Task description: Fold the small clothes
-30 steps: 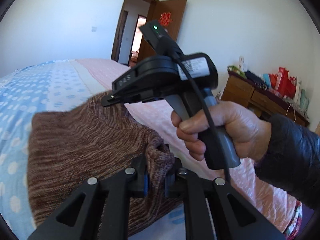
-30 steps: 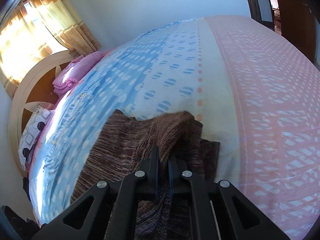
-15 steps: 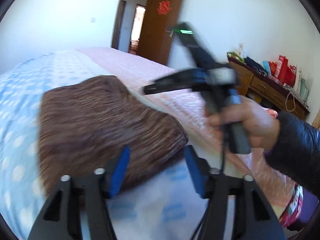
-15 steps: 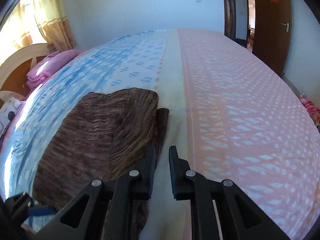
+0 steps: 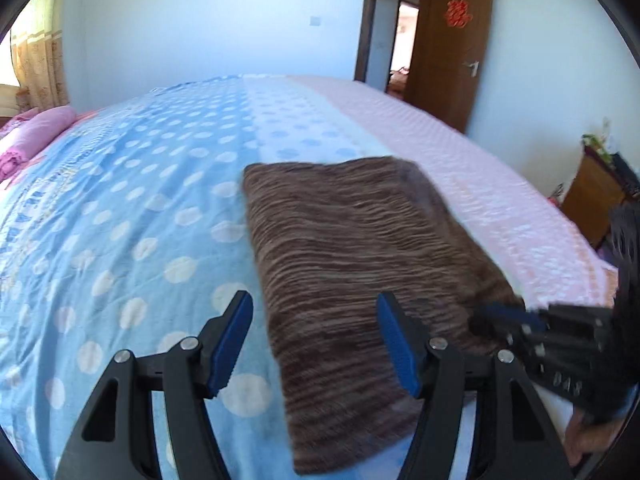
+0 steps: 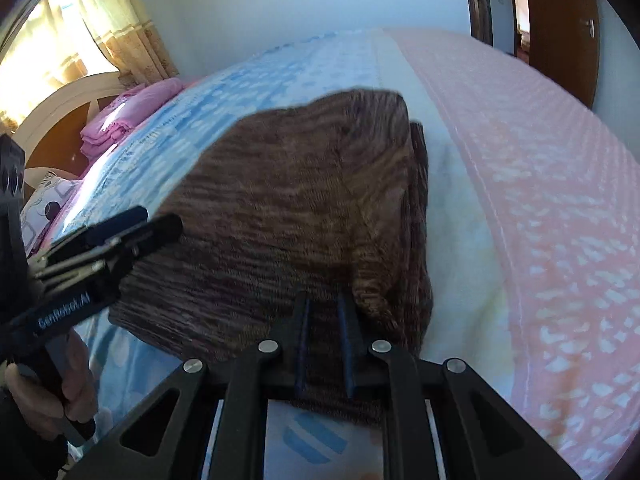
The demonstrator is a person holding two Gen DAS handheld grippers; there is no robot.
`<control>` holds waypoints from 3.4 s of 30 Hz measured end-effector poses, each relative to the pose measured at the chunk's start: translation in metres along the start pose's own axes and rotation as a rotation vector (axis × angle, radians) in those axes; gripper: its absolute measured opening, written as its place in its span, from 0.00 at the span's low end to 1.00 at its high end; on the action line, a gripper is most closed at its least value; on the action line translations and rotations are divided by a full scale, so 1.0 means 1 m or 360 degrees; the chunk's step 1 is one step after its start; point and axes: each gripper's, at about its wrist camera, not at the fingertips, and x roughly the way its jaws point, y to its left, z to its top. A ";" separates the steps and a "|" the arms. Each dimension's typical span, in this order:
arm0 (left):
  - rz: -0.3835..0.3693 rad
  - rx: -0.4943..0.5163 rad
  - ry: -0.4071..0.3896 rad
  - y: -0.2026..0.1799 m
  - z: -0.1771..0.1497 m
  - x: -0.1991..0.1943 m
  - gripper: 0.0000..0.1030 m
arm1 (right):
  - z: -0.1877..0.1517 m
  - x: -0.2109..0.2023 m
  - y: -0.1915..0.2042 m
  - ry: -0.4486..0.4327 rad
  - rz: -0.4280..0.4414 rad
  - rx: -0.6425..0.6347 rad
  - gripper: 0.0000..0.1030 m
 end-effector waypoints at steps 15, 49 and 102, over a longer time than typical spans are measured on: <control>0.0113 0.0054 -0.0019 -0.004 0.011 0.004 0.73 | 0.031 -0.057 -0.016 -0.0207 0.0014 0.0018 0.13; 0.0520 -0.0021 0.0156 0.005 0.029 0.076 1.00 | 0.061 0.035 -0.015 -0.0196 -0.0133 -0.0119 0.16; 0.0152 -0.0174 0.0194 0.019 0.037 0.092 1.00 | 0.070 0.032 -0.068 -0.0154 0.0062 0.0328 0.77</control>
